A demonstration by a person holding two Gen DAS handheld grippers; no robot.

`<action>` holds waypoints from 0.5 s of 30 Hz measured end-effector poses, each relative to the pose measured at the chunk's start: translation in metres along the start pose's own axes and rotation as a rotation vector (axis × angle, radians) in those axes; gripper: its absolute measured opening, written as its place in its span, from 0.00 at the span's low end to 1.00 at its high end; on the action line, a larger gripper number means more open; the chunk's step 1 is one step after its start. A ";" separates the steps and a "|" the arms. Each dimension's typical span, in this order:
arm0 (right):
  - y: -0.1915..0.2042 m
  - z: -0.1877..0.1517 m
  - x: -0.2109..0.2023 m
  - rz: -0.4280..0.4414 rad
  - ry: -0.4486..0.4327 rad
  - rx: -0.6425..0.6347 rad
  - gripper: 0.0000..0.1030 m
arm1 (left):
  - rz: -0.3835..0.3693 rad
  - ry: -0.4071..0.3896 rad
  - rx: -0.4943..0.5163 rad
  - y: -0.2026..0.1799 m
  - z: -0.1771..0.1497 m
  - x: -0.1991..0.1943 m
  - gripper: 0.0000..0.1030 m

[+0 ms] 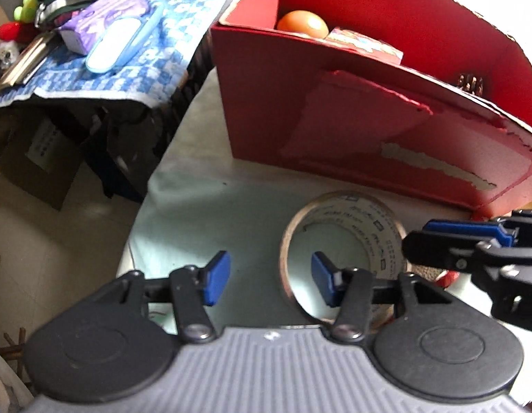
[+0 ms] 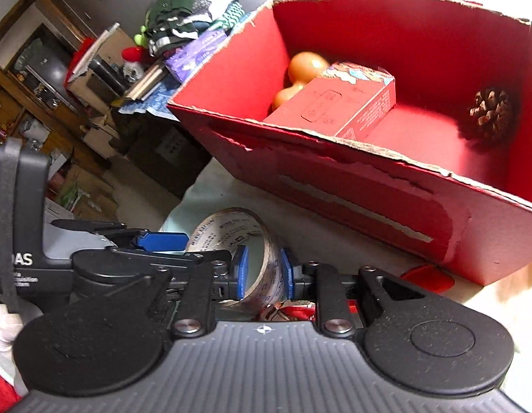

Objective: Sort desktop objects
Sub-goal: 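Move the right gripper to the clear tape roll and grasp its rim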

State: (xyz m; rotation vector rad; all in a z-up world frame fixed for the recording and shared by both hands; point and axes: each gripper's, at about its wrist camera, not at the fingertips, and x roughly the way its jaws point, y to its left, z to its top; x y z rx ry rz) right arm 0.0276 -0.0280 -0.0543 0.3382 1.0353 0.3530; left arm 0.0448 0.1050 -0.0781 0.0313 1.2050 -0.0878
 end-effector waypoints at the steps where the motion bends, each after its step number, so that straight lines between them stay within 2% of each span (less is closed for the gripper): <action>1: 0.001 0.001 0.003 -0.002 0.008 0.002 0.22 | 0.000 0.007 0.002 0.001 0.001 0.002 0.53; 6: 0.000 0.000 0.018 -0.015 0.040 0.032 0.22 | 0.006 0.028 0.011 0.005 0.004 0.012 0.50; 8: 0.000 0.000 0.023 -0.023 0.052 0.044 0.22 | 0.006 0.039 0.007 0.007 0.005 0.015 0.40; 9: -0.001 0.000 0.024 -0.030 0.059 0.051 0.22 | 0.001 0.046 0.005 0.008 0.006 0.017 0.39; 15: -0.002 0.000 0.026 -0.029 0.071 0.075 0.18 | -0.039 0.074 0.032 0.001 0.009 0.018 0.17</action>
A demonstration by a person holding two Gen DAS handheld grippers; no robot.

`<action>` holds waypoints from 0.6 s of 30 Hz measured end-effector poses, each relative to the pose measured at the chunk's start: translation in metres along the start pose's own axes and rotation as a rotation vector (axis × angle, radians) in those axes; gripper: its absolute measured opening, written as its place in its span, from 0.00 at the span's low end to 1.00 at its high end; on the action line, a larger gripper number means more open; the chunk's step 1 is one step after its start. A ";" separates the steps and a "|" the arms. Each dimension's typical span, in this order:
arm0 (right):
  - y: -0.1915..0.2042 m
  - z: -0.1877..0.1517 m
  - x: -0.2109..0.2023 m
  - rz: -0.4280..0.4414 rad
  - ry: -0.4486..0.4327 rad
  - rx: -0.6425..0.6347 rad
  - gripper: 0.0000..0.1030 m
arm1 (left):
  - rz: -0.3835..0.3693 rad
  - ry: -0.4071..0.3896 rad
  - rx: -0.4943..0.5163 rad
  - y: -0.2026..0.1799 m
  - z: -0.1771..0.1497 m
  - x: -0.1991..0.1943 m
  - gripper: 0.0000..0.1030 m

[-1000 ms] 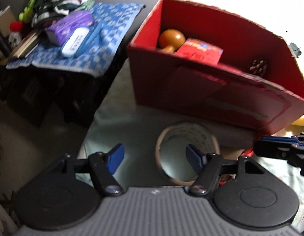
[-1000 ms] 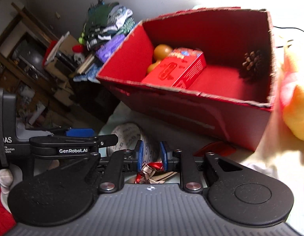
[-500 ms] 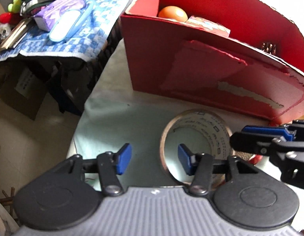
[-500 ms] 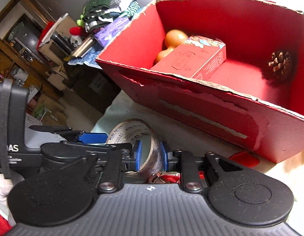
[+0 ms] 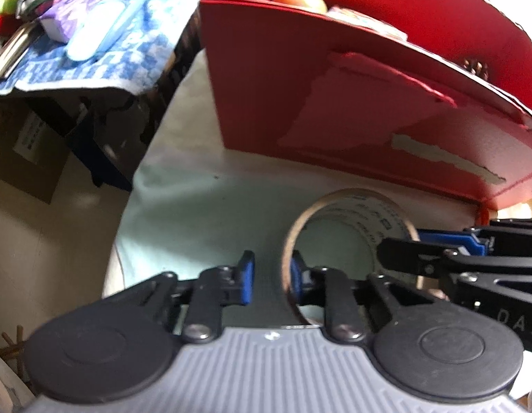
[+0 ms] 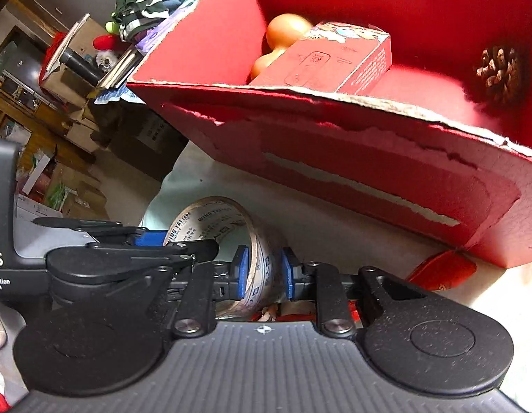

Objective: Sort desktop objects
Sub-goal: 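Move the right gripper to the clear tape roll and grasp its rim, then lift and carry the tape roll with the right gripper into the red box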

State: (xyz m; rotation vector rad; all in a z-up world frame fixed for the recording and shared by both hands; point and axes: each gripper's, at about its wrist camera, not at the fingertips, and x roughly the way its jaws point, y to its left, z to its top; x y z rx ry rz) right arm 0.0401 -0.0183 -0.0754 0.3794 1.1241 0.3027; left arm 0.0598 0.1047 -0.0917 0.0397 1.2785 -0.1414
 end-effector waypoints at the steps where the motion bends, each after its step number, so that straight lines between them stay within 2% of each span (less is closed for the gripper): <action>1: 0.001 0.000 0.000 0.000 0.002 -0.001 0.17 | -0.006 0.003 0.007 -0.002 0.000 0.000 0.12; 2: 0.001 0.000 0.000 -0.003 0.004 -0.004 0.17 | -0.015 0.005 0.011 -0.004 -0.001 -0.001 0.09; 11: 0.003 -0.005 -0.016 -0.005 -0.028 -0.031 0.16 | -0.023 -0.030 0.032 -0.013 -0.008 -0.017 0.09; 18: 0.008 -0.007 -0.044 0.029 -0.083 -0.071 0.16 | 0.001 -0.109 0.051 -0.028 -0.012 -0.056 0.09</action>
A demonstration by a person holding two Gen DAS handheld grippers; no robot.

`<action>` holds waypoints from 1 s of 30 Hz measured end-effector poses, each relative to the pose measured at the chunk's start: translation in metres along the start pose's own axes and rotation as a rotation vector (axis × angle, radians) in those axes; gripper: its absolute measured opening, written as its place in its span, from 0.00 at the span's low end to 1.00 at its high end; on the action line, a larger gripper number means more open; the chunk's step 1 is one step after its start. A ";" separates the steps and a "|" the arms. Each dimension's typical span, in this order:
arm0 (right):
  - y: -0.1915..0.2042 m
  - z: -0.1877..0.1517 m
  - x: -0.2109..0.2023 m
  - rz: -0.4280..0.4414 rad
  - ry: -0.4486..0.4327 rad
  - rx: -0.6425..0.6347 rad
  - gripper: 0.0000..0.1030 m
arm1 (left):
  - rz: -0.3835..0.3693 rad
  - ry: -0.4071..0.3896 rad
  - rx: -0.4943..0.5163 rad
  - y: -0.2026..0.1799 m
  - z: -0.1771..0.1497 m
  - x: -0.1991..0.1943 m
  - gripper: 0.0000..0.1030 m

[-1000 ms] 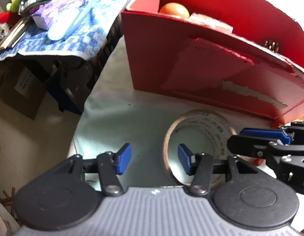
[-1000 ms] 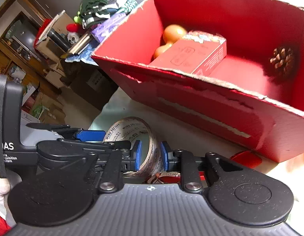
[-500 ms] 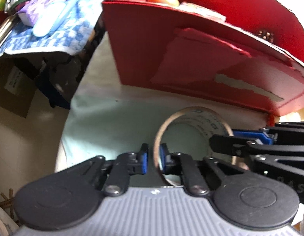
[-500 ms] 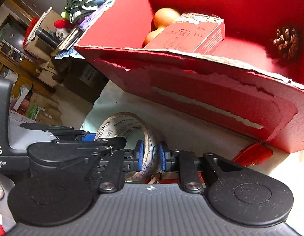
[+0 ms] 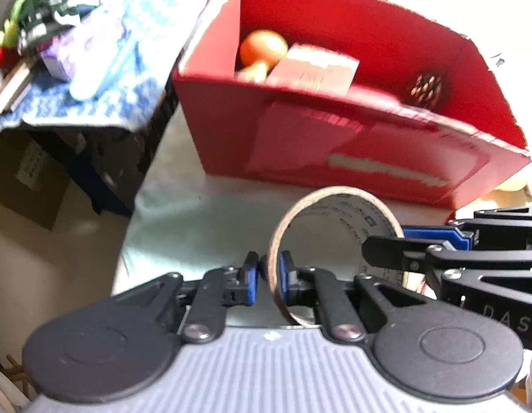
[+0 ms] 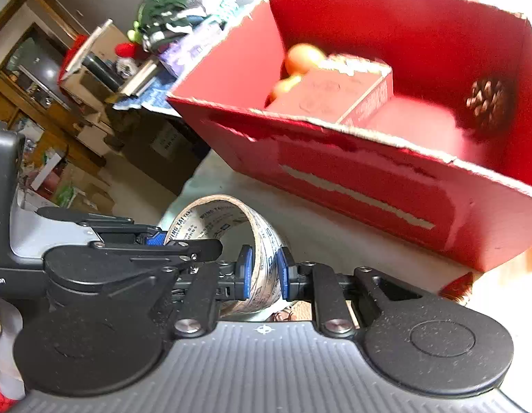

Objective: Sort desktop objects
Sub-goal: 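Lift and carry the tape roll with the right gripper into the red box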

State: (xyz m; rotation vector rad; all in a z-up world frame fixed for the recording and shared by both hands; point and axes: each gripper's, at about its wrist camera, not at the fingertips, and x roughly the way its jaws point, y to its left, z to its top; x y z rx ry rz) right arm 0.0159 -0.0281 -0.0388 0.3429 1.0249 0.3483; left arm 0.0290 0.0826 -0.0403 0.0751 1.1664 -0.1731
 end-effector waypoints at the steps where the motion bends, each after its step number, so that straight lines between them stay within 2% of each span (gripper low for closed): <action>1: 0.001 0.001 -0.006 0.006 -0.013 -0.007 0.16 | 0.003 -0.015 0.004 -0.003 0.001 -0.008 0.09; 6: 0.007 0.003 -0.039 0.023 -0.091 -0.037 0.17 | 0.011 -0.099 0.037 -0.016 0.010 -0.045 0.09; 10: 0.005 0.009 -0.067 0.015 -0.188 -0.049 0.17 | 0.005 -0.182 0.084 -0.032 0.024 -0.067 0.09; 19: -0.019 0.045 -0.102 -0.073 -0.353 -0.008 0.17 | -0.066 -0.276 0.165 -0.062 0.085 -0.073 0.09; 24: -0.034 0.064 -0.101 -0.149 -0.378 0.007 0.16 | -0.096 -0.264 0.216 -0.077 0.113 -0.055 0.09; 30: -0.058 0.078 -0.082 -0.215 -0.333 0.042 0.15 | -0.179 -0.170 0.234 -0.078 0.134 -0.012 0.10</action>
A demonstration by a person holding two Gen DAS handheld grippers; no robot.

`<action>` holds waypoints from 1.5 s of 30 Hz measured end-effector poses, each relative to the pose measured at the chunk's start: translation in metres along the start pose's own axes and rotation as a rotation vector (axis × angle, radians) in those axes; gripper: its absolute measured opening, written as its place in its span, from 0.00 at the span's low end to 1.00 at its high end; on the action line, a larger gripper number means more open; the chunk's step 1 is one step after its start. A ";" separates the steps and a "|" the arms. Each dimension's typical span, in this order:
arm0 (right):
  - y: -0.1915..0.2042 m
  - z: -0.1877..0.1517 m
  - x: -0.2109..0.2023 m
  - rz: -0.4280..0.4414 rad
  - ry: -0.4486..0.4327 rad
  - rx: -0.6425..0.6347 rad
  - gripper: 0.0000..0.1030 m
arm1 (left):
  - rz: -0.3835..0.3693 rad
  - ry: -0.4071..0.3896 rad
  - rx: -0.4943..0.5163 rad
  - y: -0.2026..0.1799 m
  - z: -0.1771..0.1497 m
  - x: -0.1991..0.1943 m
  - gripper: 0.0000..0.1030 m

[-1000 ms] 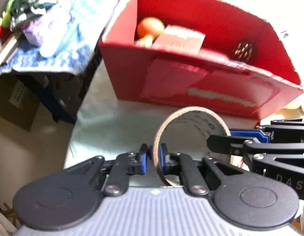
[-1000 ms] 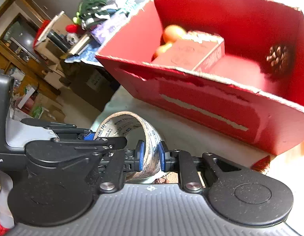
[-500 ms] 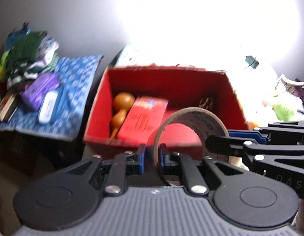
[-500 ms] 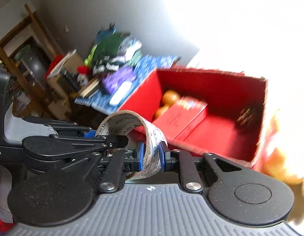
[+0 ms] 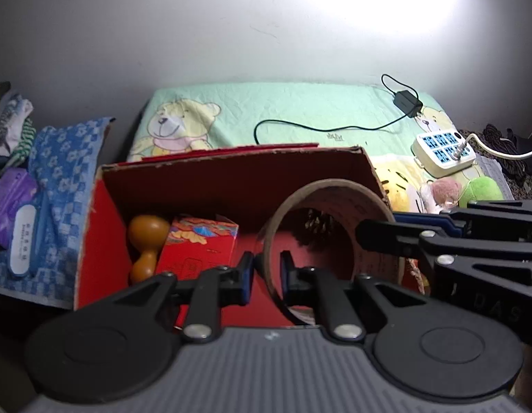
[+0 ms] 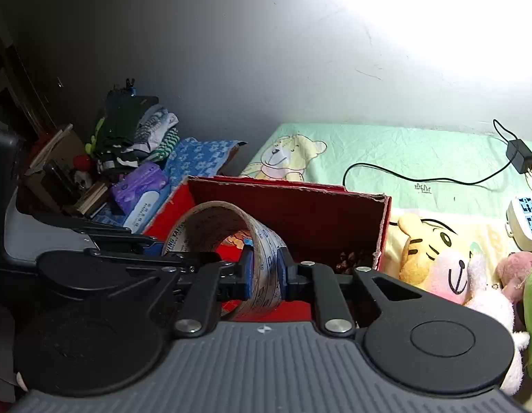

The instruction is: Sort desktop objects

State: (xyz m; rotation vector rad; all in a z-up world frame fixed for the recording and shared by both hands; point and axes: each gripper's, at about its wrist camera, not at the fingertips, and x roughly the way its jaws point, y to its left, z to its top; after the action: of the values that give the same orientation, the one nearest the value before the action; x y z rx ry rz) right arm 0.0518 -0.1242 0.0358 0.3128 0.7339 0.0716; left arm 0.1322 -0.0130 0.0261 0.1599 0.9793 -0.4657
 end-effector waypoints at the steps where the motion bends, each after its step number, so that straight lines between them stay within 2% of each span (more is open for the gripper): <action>1: -0.003 0.000 0.006 -0.007 0.016 0.010 0.15 | -0.017 0.022 -0.001 0.003 0.001 0.009 0.10; 7: -0.010 0.001 0.038 -0.086 0.145 0.009 0.15 | -0.093 0.154 0.015 0.010 0.000 0.059 0.09; 11: -0.010 -0.003 0.058 -0.127 0.250 -0.008 0.14 | -0.139 0.241 -0.017 0.019 -0.006 0.084 0.09; 17: -0.006 -0.006 0.088 -0.190 0.382 -0.064 0.12 | -0.151 0.324 -0.022 0.026 -0.006 0.107 0.11; 21: 0.000 -0.006 0.092 -0.229 0.415 -0.134 0.11 | -0.168 0.381 -0.047 0.030 -0.006 0.120 0.15; 23: 0.003 -0.007 0.093 -0.251 0.424 -0.165 0.08 | -0.174 0.399 -0.053 0.030 -0.008 0.124 0.14; 24: 0.004 -0.008 0.093 -0.259 0.427 -0.179 0.08 | -0.176 0.403 -0.055 0.030 -0.008 0.125 0.18; 28: 0.004 -0.007 0.092 -0.264 0.421 -0.187 0.10 | -0.187 0.418 -0.072 0.030 -0.006 0.129 0.16; 31: 0.001 -0.005 0.086 -0.264 0.389 -0.177 0.14 | -0.185 0.424 -0.068 0.026 -0.006 0.132 0.15; 38: -0.007 -0.003 0.065 -0.251 0.307 -0.140 0.14 | -0.196 0.434 -0.075 0.011 -0.003 0.137 0.14; 42: -0.010 -0.004 0.061 -0.261 0.294 -0.132 0.04 | -0.189 0.428 -0.059 0.001 -0.002 0.140 0.14; 45: -0.009 -0.004 0.060 -0.259 0.284 -0.125 0.02 | -0.190 0.429 -0.061 -0.002 -0.002 0.140 0.14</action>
State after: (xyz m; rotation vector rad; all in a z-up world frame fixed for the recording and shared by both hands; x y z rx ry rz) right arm 0.0926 -0.1217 -0.0088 0.0867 1.0417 -0.0852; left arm 0.1954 -0.0573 -0.0912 0.1137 1.4363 -0.5885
